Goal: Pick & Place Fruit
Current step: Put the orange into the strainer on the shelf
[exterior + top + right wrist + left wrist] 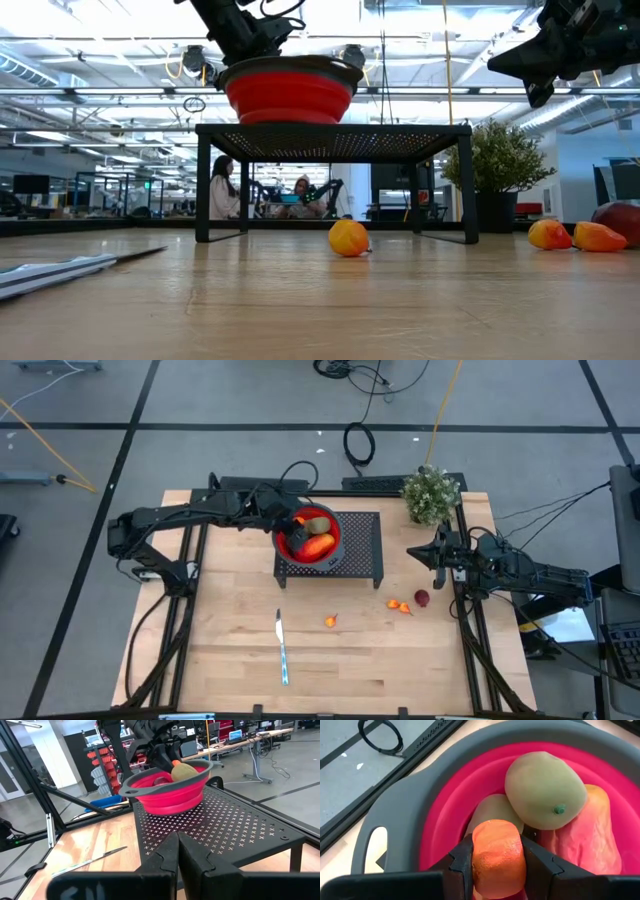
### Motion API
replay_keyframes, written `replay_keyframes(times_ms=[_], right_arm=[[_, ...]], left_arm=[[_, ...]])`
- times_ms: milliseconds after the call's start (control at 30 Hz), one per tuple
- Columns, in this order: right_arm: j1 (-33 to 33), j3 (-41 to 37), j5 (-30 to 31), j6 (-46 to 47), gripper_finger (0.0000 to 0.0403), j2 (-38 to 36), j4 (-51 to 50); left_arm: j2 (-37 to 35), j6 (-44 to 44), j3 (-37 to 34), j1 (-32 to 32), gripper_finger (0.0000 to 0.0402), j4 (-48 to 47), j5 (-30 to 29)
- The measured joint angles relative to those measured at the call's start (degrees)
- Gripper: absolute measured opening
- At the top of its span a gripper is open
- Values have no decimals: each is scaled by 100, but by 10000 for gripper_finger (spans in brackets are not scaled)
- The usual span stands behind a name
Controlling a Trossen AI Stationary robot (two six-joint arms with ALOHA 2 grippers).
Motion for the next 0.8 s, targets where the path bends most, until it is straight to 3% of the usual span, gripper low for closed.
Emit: replay_keyframes(times_ms=[800], right_arm=[[0, 0, -2, -2, 0, 0, -2]], left_arm=[[0, -30, 0, -39, 118, -33, -125]])
